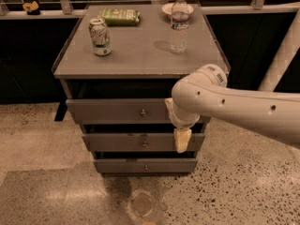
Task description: Open top drawer
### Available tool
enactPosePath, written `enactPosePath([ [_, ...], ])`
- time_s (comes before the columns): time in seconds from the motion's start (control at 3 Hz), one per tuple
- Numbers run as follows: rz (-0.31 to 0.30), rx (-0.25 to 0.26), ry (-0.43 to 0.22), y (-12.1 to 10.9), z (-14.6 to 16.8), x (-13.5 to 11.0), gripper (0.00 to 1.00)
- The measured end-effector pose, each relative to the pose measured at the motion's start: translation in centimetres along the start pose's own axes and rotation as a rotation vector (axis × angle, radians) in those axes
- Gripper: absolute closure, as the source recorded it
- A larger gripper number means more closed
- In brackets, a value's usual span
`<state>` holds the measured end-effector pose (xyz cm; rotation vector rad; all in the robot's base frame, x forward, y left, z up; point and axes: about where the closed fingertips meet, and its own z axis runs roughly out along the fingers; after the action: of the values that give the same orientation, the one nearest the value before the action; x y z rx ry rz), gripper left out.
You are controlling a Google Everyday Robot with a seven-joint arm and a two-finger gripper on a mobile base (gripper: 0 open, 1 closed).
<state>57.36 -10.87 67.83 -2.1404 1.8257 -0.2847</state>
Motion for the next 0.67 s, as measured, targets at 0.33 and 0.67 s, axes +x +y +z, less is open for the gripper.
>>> enactPosePath([
  [0.33, -0.009, 0.085, 0.076, -1.1, 1.5, 0.2, 0.0],
  [0.67, 0.121, 0.089, 0.134, -2.4, 3.7, 2.5, 0.0],
])
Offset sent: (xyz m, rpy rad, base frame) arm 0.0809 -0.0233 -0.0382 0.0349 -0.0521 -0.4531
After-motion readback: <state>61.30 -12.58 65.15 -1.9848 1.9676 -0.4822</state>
